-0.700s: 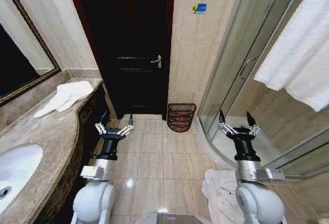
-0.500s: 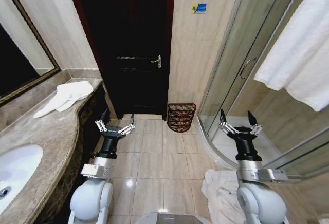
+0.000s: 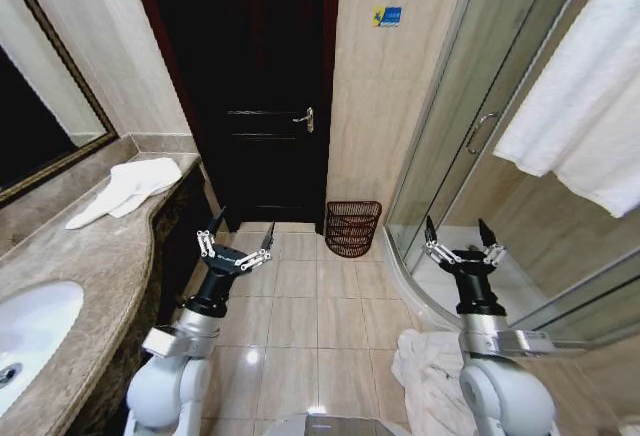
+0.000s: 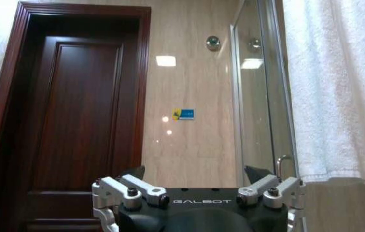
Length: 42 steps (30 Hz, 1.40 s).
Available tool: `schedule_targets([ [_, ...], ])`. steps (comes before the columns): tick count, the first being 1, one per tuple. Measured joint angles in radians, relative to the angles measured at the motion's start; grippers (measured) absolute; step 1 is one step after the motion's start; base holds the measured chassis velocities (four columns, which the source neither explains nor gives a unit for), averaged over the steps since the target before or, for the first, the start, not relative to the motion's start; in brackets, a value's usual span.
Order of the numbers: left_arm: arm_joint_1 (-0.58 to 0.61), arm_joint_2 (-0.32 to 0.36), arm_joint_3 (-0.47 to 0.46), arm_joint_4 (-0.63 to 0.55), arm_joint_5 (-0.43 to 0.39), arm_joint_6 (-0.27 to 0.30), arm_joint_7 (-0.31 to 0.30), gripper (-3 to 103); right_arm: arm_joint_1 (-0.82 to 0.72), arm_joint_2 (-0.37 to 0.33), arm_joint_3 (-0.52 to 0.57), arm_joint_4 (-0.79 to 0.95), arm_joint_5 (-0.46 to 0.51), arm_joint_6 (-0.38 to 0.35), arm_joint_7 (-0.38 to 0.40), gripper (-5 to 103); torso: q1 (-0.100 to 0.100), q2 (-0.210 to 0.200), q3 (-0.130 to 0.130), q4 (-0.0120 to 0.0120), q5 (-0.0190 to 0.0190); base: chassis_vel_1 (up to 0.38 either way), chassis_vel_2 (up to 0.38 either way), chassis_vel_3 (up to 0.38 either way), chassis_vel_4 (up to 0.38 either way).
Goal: Discard the used towel into the hamper.
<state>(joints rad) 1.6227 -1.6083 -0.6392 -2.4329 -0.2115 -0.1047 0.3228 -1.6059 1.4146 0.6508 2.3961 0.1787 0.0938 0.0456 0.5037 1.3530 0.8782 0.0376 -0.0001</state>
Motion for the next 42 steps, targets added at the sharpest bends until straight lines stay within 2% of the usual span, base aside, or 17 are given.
schedule_targets([
  [1, 0.016, 0.0, 0.01, -0.019, -0.007, 0.045, -0.045, 100, 0.001, -0.003, 0.0, -0.002, 0.002, 0.0, 0.001, 100, 0.0, 0.0, 0.0, 0.0, 0.0001, 0.0, 0.0, 0.0, 0.0],
  [2, 0.016, 0.0, 0.01, -0.019, -0.007, 0.045, -0.045, 100, 0.001, -0.003, 0.0, -0.002, 0.002, 0.0, 0.001, 100, 0.0, 0.0, 0.0, 0.0, 0.0001, 0.0, 0.0, 0.0, 0.0],
  [5, 0.043, 0.0, -0.007, -0.062, -0.01, 0.163, -0.133, 100, 0.011, -0.015, -0.006, -0.017, 0.006, -0.001, 0.002, 100, 0.0, 0.0, 0.0, 0.0003, 0.0002, 0.0, 0.0, 0.0, 0.0],
  [6, 0.043, 0.0, -0.007, -0.062, -0.01, 0.163, -0.133, 100, 0.011, -0.015, -0.006, -0.017, 0.006, -0.001, 0.002, 100, 0.0, 0.0, 0.0, 0.0003, 0.0002, 0.0, 0.0, 0.0, 0.0],
  [9, 0.025, 0.0, -0.026, -0.022, 0.055, 0.175, -0.276, 100, 0.01, -0.01, -0.01, -0.049, 0.001, -0.001, 0.002, 100, 0.0, 0.0, 0.0, -0.0001, -0.0002, 0.0, 0.0, 0.0, 0.0],
  [10, 0.025, 0.0, -0.026, -0.022, 0.055, 0.175, -0.276, 100, 0.01, -0.01, -0.01, -0.049, 0.001, -0.001, 0.002, 100, 0.0, 0.0, 0.0, -0.0001, -0.0002, 0.0, 0.0, 0.0, 0.0],
  [12, 0.067, 0.0, -0.011, 0.029, 0.199, 0.106, -0.338, 100, -0.003, -0.001, -0.01, -0.069, 0.001, 0.0, 0.004, 100, 0.0, 0.0, 0.0, 0.0002, 0.0004, 0.0, 0.0, 0.0, 0.0],
  [13, 0.101, 0.0, 0.031, 0.068, 0.298, 0.035, -0.361, 100, -0.011, 0.005, -0.01, -0.076, 0.002, 0.0, 0.006, 100, 0.0, 0.0, 0.0, 0.0004, 0.0, 0.0, 0.0, 0.0, 0.0],
  [14, 0.101, 0.0, 0.031, 0.068, 0.298, 0.035, -0.361, 100, -0.011, 0.005, -0.01, -0.076, 0.002, 0.0, 0.006, 100, 0.0, 0.0, 0.0, 0.0004, 0.0, 0.0, 0.0, 0.0, 0.0],
  [16, 0.137, 0.0, 0.134, 0.133, 0.429, -0.058, -0.403, 100, -0.026, 0.016, -0.008, -0.079, -0.002, -0.001, 0.009, 100, 0.0, 0.0, 0.0, 0.0002, 0.0002, 0.0, 0.0, 0.0, 0.0],
  [18, 0.152, 0.0, 0.2, 0.175, 0.478, -0.087, -0.428, 100, -0.034, 0.02, -0.008, -0.079, -0.005, -0.002, 0.008, 100, 0.0, 0.0, 0.0, -0.0002, 0.0, 0.0, 0.0, 0.0, 0.0],
  [19, 0.152, 0.0, 0.2, 0.175, 0.478, -0.087, -0.428, 100, -0.034, 0.02, -0.008, -0.079, -0.005, -0.002, 0.008, 100, 0.0, 0.0, 0.0, -0.0002, 0.0, 0.0, 0.0, 0.0, 0.0],
  [23, 0.168, 0.0, 0.247, 0.18, 0.451, -0.025, -0.431, 100, -0.057, 0.03, -0.014, -0.089, -0.013, -0.002, -0.008, 100, 0.0, 0.0, 0.0, 0.0001, 0.0, 0.0, 0.0, 0.0, 0.0],
  [25, 0.164, 0.0, 0.246, 0.154, 0.419, 0.036, -0.414, 100, -0.066, 0.033, -0.019, -0.094, -0.014, 0.0, -0.023, 100, 0.0, 0.0, 0.0, 0.0, 0.0001, 0.0, 0.0, 0.0, 0.0],
  [27, 0.158, 0.0, 0.231, 0.124, 0.404, 0.07, -0.383, 100, -0.065, 0.036, -0.021, -0.095, -0.012, -0.001, -0.033, 100, 0.0, 0.0, 0.0, 0.0001, 0.0002, 0.0, 0.0, 0.0, 0.0],
  [33, 0.158, 0.0, 0.224, 0.104, 0.376, 0.078, -0.368, 100, -0.061, 0.052, -0.028, -0.096, -0.012, -0.001, -0.049, 100, 0.0, 0.0, 0.0, 0.0002, 0.0, 0.0, 0.0, 0.0, 0.0],
  [42, 0.152, 0.0, 0.235, 0.141, 0.401, 0.019, -0.332, 100, -0.077, 0.058, -0.028, -0.096, -0.016, 0.021, -0.058, 100, 0.0, 0.0, 0.0, 0.0001, 0.0, -0.014, 0.015, 0.013, -0.013],
])
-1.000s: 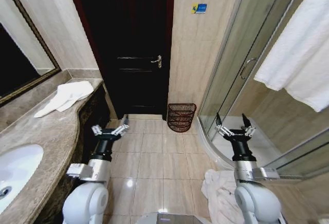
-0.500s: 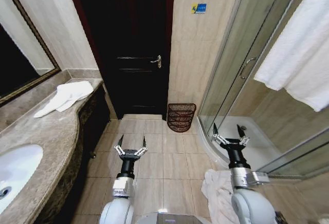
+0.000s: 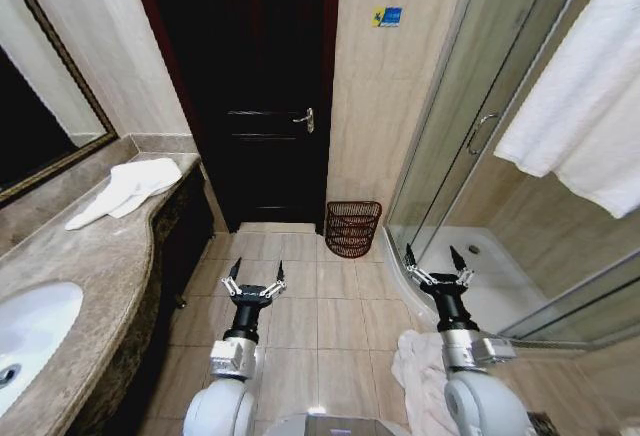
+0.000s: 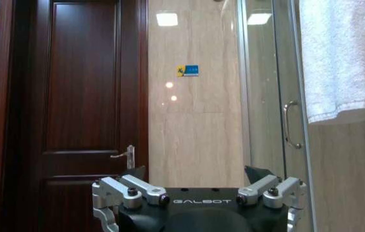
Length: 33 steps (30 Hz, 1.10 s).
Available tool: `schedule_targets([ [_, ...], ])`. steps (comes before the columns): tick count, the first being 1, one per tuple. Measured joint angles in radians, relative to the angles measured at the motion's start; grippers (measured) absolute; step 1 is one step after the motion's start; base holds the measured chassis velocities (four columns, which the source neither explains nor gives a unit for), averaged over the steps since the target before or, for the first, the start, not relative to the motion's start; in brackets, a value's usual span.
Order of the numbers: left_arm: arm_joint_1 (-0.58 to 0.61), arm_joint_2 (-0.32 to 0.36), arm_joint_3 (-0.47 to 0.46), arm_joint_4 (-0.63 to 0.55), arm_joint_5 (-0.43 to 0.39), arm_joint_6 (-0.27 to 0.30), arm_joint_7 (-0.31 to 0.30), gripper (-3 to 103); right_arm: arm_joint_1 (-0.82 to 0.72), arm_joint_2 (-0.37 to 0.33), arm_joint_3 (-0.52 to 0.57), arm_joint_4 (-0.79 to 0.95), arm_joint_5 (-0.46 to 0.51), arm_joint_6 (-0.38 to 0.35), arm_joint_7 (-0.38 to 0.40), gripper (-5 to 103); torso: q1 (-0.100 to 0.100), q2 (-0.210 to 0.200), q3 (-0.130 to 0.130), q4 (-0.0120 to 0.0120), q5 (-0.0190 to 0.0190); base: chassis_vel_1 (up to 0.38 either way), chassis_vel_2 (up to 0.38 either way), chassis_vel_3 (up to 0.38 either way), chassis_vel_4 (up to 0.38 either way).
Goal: Discard the used towel into the hamper.
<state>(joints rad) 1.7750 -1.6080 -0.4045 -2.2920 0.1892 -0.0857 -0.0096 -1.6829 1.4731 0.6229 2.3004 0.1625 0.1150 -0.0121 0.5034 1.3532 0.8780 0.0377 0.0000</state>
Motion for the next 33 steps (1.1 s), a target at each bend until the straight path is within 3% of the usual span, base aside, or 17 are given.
schedule_targets([
  [33, -0.024, 0.0, 0.011, 0.027, -0.013, -0.031, -0.03, 100, -0.002, 0.002, -0.012, -0.015, 0.014, 0.054, -0.028, 100, 0.0, 0.0, 0.0, -0.0001, 0.0, -0.167, 0.168, 0.168, -0.169],
])
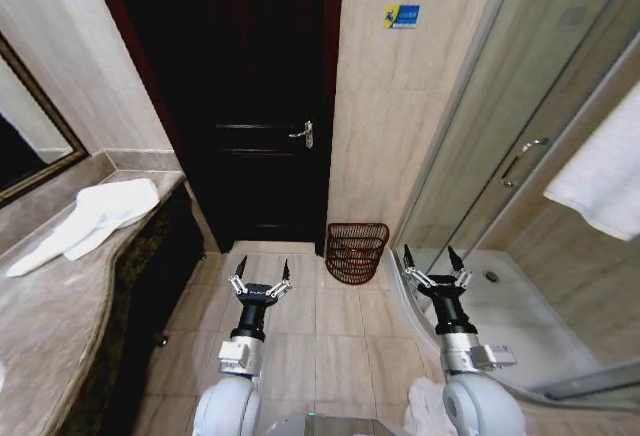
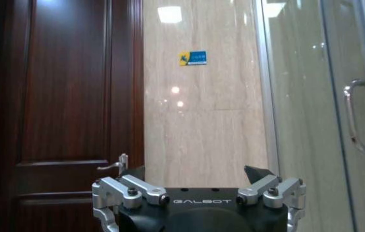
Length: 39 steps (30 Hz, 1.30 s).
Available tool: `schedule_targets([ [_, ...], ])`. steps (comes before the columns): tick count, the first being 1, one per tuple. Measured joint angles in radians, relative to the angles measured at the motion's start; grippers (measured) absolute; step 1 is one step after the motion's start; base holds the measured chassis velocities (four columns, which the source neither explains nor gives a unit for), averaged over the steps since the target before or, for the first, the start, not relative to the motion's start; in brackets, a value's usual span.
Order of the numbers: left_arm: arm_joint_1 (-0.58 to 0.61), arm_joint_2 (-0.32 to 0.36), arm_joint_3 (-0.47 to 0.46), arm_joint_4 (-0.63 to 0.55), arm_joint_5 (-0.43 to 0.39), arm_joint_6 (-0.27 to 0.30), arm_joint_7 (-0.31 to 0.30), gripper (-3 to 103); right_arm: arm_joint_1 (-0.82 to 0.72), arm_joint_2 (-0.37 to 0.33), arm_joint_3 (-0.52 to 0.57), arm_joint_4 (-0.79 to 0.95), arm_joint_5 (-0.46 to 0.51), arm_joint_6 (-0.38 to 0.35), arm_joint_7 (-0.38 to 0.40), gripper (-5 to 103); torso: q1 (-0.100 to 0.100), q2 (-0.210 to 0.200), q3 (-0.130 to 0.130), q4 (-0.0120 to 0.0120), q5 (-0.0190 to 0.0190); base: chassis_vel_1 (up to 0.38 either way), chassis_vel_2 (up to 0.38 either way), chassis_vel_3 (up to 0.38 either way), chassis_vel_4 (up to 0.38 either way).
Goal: Discard the used towel into the hamper.
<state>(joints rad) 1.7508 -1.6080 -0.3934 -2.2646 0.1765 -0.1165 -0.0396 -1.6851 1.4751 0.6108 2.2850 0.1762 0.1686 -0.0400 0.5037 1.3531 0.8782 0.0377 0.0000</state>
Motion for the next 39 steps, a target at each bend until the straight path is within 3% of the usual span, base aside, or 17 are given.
schedule_targets([
  [15, 0.003, 0.0, -0.003, -0.012, 0.002, -0.016, 0.014, 100, -0.005, 0.009, -0.001, -0.002, -0.007, 0.048, 0.004, 100, 0.001, 0.0, 0.0, 0.0, 0.0003, -0.174, 0.192, 0.175, -0.181],
  [39, 0.007, 0.0, 0.016, -0.012, 0.005, -0.016, 0.006, 100, 0.002, 0.009, -0.006, 0.0, 0.001, 0.071, 0.073, 100, 0.0, 0.0, 0.0, 0.0, 0.0, 0.027, 0.035, 0.033, 0.032],
])
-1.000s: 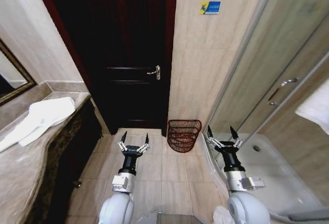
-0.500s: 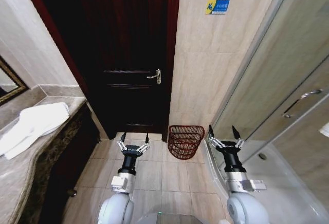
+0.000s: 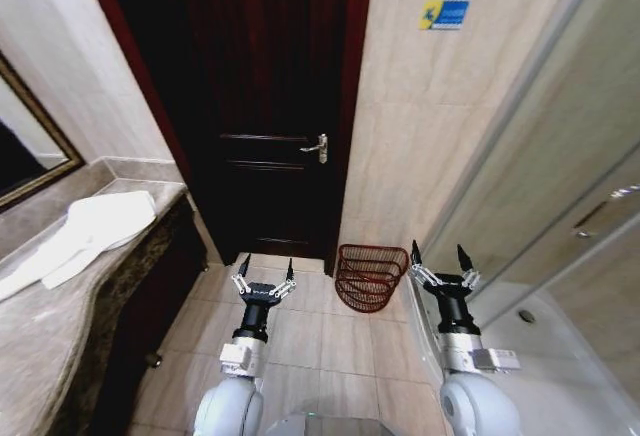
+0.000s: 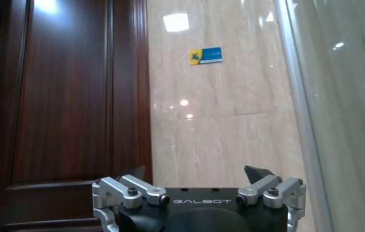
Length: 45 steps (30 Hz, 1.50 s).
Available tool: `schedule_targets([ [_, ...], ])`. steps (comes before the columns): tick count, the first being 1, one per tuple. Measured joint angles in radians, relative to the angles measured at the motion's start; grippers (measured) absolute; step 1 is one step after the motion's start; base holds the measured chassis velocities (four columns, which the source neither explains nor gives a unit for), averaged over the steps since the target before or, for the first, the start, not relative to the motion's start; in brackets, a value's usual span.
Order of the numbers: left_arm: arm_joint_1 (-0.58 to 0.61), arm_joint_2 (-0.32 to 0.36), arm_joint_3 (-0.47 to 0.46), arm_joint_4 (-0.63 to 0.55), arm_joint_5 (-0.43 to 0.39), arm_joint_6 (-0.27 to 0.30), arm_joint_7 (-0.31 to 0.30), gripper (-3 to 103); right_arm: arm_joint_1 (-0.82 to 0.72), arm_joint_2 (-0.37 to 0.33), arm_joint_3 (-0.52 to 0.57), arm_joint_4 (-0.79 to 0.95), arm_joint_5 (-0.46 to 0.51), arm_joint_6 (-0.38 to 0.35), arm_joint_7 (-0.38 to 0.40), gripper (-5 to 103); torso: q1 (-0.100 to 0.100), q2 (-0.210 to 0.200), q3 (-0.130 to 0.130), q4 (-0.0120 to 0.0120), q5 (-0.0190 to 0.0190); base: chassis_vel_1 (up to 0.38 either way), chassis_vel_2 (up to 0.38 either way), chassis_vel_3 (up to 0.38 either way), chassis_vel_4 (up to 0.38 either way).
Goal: Discard the used towel into the hamper.
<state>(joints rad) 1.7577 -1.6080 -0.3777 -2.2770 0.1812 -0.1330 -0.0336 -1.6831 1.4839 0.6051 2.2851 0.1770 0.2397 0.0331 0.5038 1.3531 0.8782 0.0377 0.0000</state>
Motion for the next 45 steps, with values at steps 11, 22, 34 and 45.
schedule_targets([
  [11, 0.004, 0.0, -0.001, -0.007, 0.007, 0.006, -0.007, 100, -0.001, -0.024, 0.0, 0.017, -0.047, -0.021, -0.01, 100, 0.0, 0.0, 0.0, 0.0001, 0.0, 0.113, 0.099, 0.102, 0.108],
  [22, 0.005, 0.0, 0.0, -0.01, 0.015, 0.009, -0.009, 100, 0.002, -0.024, 0.01, 0.014, -0.048, -0.015, -0.061, 100, 0.0, 0.0, 0.0, 0.0, 0.0, 0.119, 0.111, 0.12, 0.119],
  [34, 0.006, 0.0, -0.003, -0.011, 0.013, 0.007, -0.016, 100, 0.001, -0.021, 0.013, 0.013, -0.049, -0.016, -0.078, 100, 0.0, 0.0, 0.0, 0.0, 0.0, 0.068, 0.056, 0.058, 0.06],
  [45, 0.011, 0.0, -0.005, -0.022, 0.005, 0.012, -0.022, 100, 0.002, -0.017, 0.014, 0.007, -0.052, -0.006, -0.09, 100, 0.0, 0.0, 0.0, 0.0, 0.0, 0.0, 0.0, 0.0, 0.0],
])
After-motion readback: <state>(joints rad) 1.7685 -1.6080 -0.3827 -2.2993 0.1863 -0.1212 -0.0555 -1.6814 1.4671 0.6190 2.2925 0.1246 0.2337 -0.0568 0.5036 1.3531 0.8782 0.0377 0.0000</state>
